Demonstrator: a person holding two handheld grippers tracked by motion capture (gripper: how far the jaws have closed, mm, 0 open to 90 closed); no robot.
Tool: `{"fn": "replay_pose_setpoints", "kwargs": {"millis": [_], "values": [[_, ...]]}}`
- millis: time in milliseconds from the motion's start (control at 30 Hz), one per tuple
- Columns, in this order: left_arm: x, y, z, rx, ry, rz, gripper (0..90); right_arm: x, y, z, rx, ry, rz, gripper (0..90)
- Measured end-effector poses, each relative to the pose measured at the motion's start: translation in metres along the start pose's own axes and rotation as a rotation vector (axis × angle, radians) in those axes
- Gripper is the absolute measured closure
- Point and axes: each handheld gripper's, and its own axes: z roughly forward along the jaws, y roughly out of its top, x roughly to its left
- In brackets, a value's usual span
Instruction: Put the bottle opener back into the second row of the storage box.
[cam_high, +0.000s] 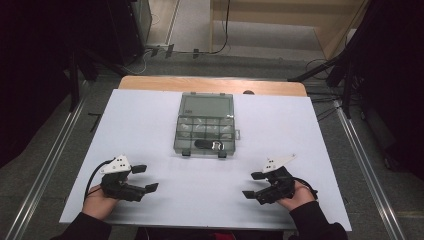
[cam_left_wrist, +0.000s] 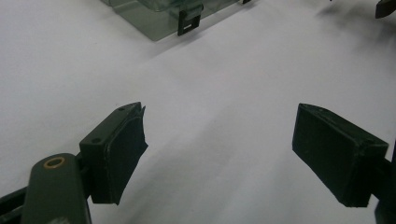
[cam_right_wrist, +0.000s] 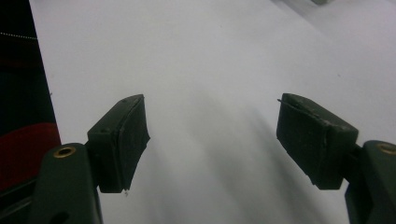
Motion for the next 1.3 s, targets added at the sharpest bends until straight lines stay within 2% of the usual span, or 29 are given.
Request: {"fn": "replay_pose_setpoints", "kwargs": {"millis": [300,500,733,967,1300], "values": [[0.001,0.0,0.0,0.001,-0.001,-0.001,17.3,-0.011,-0.022,-0.017,-0.048,-0.045,0.047,25.2],[0.001,0.0,0.0,0.0,-0.001,-0.002,17.3,-0.017,-0.028,-0.02,-0.074,-0.064,0.07,23.6],[0.0,0.0,0.0,-0.001,-0.002,0.0,17.3,-0.02,-0.029,-0.018,-0.062,-0.064,0.096,22.9],[0.0,0.0,0.0,-0.001,-0.001,0.002,17.3,-0.021,-0.03,-0.019,-0.076,-0.065,0.098,22.6],[0.0,0.0,0.0,0.001,-0.001,0.005,17.3,-0.021,-0.031,-0.019,-0.067,-0.062,0.107,22.6]]}}
